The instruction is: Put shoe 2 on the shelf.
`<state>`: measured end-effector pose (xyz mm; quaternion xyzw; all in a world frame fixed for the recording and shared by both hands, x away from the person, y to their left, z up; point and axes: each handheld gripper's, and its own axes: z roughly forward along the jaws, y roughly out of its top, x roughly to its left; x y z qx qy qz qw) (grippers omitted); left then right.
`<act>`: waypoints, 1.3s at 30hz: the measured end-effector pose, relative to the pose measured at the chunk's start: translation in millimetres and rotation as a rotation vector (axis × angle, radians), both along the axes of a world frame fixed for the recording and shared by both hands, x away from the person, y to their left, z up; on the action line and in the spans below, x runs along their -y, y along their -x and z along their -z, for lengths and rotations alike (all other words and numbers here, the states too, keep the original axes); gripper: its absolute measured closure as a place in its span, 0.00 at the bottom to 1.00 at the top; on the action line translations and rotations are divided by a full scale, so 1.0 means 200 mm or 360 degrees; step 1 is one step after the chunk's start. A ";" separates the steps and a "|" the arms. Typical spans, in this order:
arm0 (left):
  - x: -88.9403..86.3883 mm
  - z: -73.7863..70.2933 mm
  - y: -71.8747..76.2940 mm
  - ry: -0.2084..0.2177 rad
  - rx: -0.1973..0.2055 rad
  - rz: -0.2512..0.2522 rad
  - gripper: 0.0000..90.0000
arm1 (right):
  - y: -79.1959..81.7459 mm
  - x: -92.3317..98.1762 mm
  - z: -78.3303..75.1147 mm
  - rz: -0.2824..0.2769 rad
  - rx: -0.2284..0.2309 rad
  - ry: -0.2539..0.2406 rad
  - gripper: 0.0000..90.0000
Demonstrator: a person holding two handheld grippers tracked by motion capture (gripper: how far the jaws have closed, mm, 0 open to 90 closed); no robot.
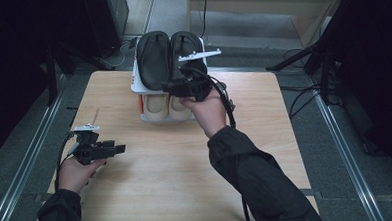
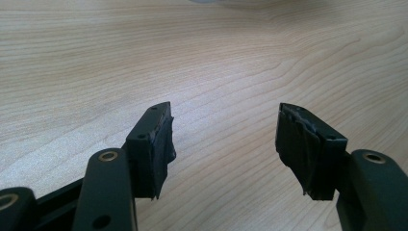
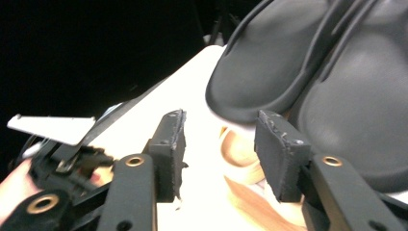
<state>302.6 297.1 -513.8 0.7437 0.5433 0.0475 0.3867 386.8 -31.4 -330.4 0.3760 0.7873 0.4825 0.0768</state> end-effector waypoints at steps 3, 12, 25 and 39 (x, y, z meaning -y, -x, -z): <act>0.00 0.00 0.00 0.0002 0.0003 -0.0001 0.44 | 0.05 0.04 0.03 -0.0049 0.0005 0.0005 0.60; 0.01 0.00 0.00 -0.0011 -0.0007 -0.0020 0.43 | 0.17 0.14 0.14 -0.0178 0.0004 -0.0043 0.57; 0.03 0.01 0.00 -0.0027 -0.0017 -0.0032 0.44 | 0.29 0.29 0.41 -0.0199 -0.0044 -0.0078 0.53; 0.04 0.01 0.00 -0.0040 -0.0022 -0.0012 0.44 | 0.32 0.43 0.65 -0.0206 -0.0086 -0.0070 0.53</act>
